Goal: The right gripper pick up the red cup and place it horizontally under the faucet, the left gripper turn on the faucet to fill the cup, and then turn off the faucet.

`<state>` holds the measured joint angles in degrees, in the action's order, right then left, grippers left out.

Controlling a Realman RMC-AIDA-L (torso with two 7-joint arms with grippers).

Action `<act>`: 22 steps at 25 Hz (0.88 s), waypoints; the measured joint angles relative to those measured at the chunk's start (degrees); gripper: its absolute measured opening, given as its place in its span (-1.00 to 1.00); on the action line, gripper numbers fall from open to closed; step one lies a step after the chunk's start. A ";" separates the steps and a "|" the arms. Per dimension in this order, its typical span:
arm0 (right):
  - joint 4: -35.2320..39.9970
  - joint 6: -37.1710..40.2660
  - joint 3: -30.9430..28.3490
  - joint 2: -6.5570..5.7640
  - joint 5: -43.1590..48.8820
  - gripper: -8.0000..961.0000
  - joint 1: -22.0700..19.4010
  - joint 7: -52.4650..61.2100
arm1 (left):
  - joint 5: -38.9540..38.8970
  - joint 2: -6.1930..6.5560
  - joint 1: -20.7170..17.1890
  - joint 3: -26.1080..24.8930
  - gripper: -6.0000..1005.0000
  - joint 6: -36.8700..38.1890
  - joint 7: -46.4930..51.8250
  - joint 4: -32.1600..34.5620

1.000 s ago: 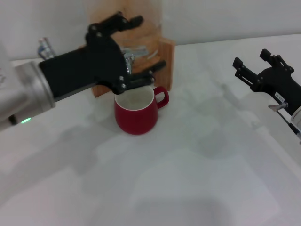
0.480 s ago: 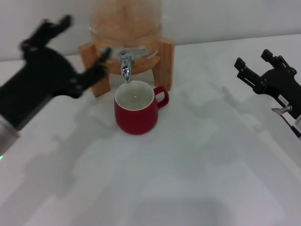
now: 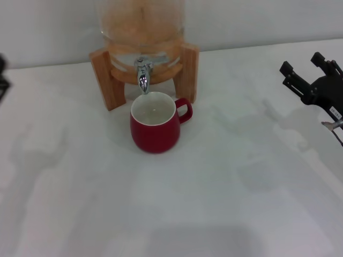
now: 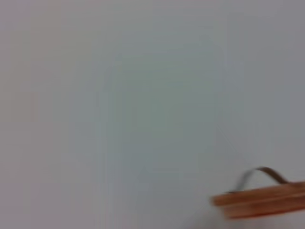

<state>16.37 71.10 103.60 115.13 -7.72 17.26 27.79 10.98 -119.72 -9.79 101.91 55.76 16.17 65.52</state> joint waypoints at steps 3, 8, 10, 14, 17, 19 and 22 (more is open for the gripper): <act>-0.02 0.02 -1.18 -0.06 -0.06 0.82 0.10 -0.07 | -7.49 0.02 0.20 0.39 0.70 5.21 -3.44 -4.85; -0.02 -0.23 -4.01 -0.09 -0.16 0.82 0.38 -0.06 | -18.28 -0.02 0.58 1.72 0.70 11.75 -9.70 -10.97; -0.03 -0.36 -5.58 -0.08 -0.18 0.82 0.45 -0.06 | -24.34 0.03 1.58 2.14 0.70 15.35 -11.45 -14.74; -0.03 -0.52 -7.98 0.03 -0.28 0.82 0.42 -0.18 | -32.25 0.29 3.68 1.81 0.70 21.31 -10.21 -21.44; -0.05 -1.00 -8.79 0.06 -1.42 0.82 0.39 -0.25 | -33.99 0.46 4.72 0.60 0.70 22.93 -7.62 -24.86; -0.09 -1.19 -8.80 0.07 -2.12 0.82 0.39 -0.28 | -34.19 0.52 5.60 -1.38 0.70 23.42 -5.74 -27.24; -0.15 -1.28 -8.80 0.09 -2.30 0.82 0.35 -0.28 | -33.75 0.83 6.97 -3.08 0.70 24.23 -3.77 -30.20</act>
<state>16.22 69.83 94.79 115.22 -10.02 17.62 27.51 -22.77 -118.89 -2.81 98.84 79.99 12.40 35.32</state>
